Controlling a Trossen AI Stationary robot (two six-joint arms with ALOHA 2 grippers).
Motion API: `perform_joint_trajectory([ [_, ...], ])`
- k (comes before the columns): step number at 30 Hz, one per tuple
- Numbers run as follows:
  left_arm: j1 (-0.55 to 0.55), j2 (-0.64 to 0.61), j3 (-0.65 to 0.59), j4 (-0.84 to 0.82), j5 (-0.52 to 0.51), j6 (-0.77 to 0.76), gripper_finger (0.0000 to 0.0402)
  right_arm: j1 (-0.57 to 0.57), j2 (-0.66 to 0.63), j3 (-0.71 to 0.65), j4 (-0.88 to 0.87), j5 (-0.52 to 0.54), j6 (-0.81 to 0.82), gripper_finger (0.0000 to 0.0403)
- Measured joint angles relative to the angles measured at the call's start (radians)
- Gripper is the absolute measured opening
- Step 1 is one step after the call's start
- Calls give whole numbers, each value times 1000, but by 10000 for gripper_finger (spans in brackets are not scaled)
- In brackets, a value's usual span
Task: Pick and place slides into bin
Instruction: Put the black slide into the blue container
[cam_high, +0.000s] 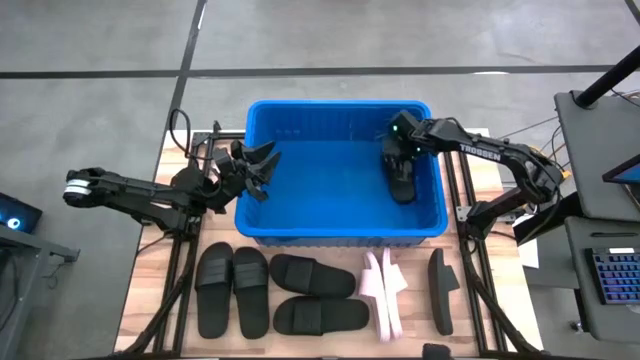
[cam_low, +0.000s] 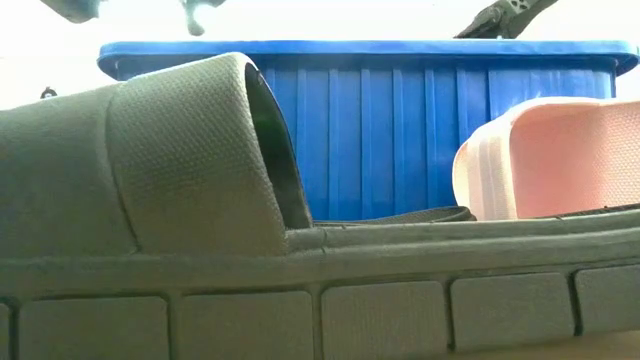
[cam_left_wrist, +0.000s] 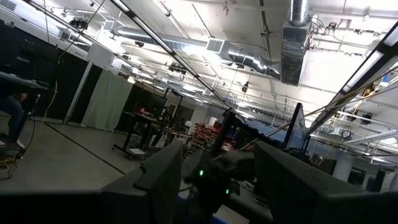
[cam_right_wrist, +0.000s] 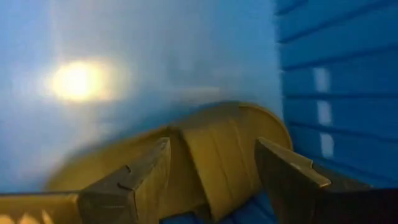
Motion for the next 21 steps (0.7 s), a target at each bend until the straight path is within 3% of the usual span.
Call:
perform_joint_trajectory([
  [2, 0, 0, 0, -1, 0, 0, 185, 2, -2, 59, -50, -38, 103, 223],
  [6, 0, 0, 0, -1, 0, 4, 185, 35, -36, 189, -117, -216, 233, 223],
  [11, -1, 0, -1, 0, 0, 0, 185, 165, -152, 317, -168, -228, 360, 223],
  [15, 0, 0, -1, -1, 0, 0, 185, 332, -292, 349, -181, -114, 486, 223],
  [21, -1, 0, -1, -1, 0, 0, 185, 685, -479, 331, -324, 221, 799, 223],
])
